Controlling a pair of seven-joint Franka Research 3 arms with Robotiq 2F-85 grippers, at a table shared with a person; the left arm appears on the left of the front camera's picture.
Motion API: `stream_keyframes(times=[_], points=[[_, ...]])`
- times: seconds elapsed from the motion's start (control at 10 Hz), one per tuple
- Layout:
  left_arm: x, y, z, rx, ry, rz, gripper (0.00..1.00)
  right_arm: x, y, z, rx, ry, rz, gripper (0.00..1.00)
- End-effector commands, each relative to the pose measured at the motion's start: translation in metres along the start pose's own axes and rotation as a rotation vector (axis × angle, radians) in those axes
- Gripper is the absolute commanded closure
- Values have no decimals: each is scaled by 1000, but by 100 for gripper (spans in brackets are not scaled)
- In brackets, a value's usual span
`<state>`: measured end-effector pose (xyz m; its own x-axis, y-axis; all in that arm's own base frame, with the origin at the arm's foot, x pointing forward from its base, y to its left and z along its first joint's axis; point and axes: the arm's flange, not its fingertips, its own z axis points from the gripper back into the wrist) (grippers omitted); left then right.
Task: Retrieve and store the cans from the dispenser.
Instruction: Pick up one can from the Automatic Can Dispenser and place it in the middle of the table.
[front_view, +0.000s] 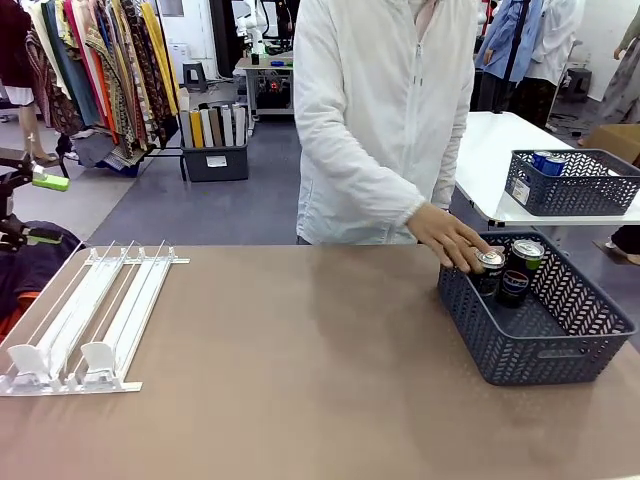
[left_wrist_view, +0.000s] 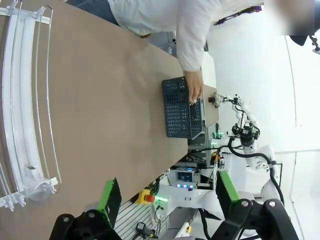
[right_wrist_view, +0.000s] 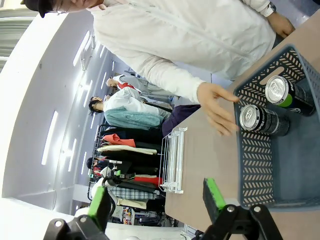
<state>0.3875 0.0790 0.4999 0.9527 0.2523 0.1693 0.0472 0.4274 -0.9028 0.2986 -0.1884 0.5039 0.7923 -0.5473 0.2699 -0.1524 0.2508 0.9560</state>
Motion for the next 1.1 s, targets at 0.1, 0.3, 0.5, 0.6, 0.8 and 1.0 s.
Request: stream_keyframes(times=[0.1, 0.3, 0.5, 0.6, 0.8, 1.0], points=[[-1, -2, 3, 12, 5, 8, 0, 4, 2, -2, 25, -11, 16, 0], [-1, -2, 3, 12, 5, 8, 0, 4, 2, -2, 25, -11, 16, 0], [-1, -2, 3, 12, 5, 8, 0, 4, 2, -2, 25, -11, 16, 0], [-1, -2, 3, 12, 5, 8, 0, 4, 2, -2, 25, -11, 16, 0], [-1, -2, 3, 12, 5, 8, 0, 4, 2, -2, 25, -11, 16, 0], [-1, -2, 3, 12, 5, 8, 0, 4, 2, -2, 25, -11, 16, 0]])
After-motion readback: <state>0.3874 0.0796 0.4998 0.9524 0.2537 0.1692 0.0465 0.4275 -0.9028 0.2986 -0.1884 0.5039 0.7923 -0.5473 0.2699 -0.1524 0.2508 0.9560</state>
